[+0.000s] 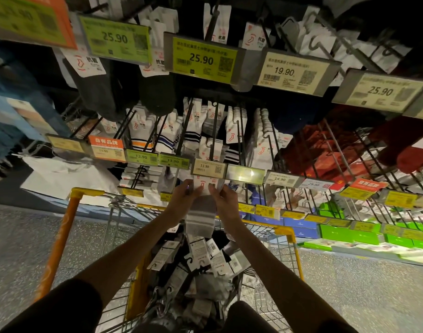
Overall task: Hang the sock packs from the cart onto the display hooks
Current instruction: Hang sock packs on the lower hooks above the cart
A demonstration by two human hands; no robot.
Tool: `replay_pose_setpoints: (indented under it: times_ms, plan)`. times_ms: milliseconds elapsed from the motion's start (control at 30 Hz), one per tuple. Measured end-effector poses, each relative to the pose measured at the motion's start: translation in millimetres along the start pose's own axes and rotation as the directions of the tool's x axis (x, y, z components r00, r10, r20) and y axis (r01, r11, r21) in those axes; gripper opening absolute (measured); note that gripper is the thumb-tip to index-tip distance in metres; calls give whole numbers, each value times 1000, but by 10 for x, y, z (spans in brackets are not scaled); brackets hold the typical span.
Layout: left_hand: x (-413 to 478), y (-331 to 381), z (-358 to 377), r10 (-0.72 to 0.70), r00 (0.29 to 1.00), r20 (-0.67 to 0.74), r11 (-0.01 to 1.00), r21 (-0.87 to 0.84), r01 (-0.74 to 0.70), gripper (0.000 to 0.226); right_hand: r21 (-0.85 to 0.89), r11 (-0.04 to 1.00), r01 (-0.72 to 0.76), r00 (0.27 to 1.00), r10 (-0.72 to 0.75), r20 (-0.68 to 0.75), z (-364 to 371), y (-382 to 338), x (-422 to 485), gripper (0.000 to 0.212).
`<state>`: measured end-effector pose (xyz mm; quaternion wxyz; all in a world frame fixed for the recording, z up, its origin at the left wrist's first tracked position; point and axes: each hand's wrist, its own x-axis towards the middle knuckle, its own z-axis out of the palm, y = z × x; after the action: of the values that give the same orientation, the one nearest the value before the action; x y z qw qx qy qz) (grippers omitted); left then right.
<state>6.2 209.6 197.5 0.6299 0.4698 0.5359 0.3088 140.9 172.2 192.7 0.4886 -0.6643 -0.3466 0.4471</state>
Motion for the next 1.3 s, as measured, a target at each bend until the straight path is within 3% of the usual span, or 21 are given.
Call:
replay_pose_setpoints:
  times_ms: [133,333,433,567,700,767,833,900,1067,1167,1233,1300]
  plan:
    - [39,18,31,-4,1000,-28,1000,25,4,29,-37,999,-25,998,23,-52,30,35,45,26]
    - [136,65,60,42,993,-109,987,161,-24,32,-126,992,-1,996,-11,-93,72,-94,155,9]
    - [208,105,85,78,984,-158,964,263,-34,32,-98,995,-6,996,-3,-94,121,-103,269,20]
    - [322,144,112,105,968,-228,923,384,-10,29,-123,986,-114,980,91,-179,207,-110,431,11]
    - [404,156,126,127,967,-219,903,429,-22,23,-150,920,-363,932,360,-48,110,-211,524,25]
    - [475,109,111,133,966,-221,888,459,-17,30,-138,948,-287,953,268,-143,126,-186,577,12]
    - [581,-36,110,133,967,-218,881,472,-15,36,-194,957,-216,957,167,-239,169,-150,574,18]
    - [566,2,153,129,970,-206,890,456,-22,26,-256,951,-174,960,105,-261,204,-99,550,17]
    - [611,107,231,100,987,-125,955,289,-60,11,-235,968,-83,988,49,-146,251,-41,564,15]
    - [710,81,241,19,996,-87,986,164,-4,8,-211,961,-180,984,174,-49,253,-25,675,23]
    - [738,112,240,-28,996,-87,989,141,40,21,-185,949,-257,964,265,22,248,45,769,28]
    - [782,80,234,-69,996,-53,989,126,76,35,-283,887,-365,907,408,106,130,14,799,25]
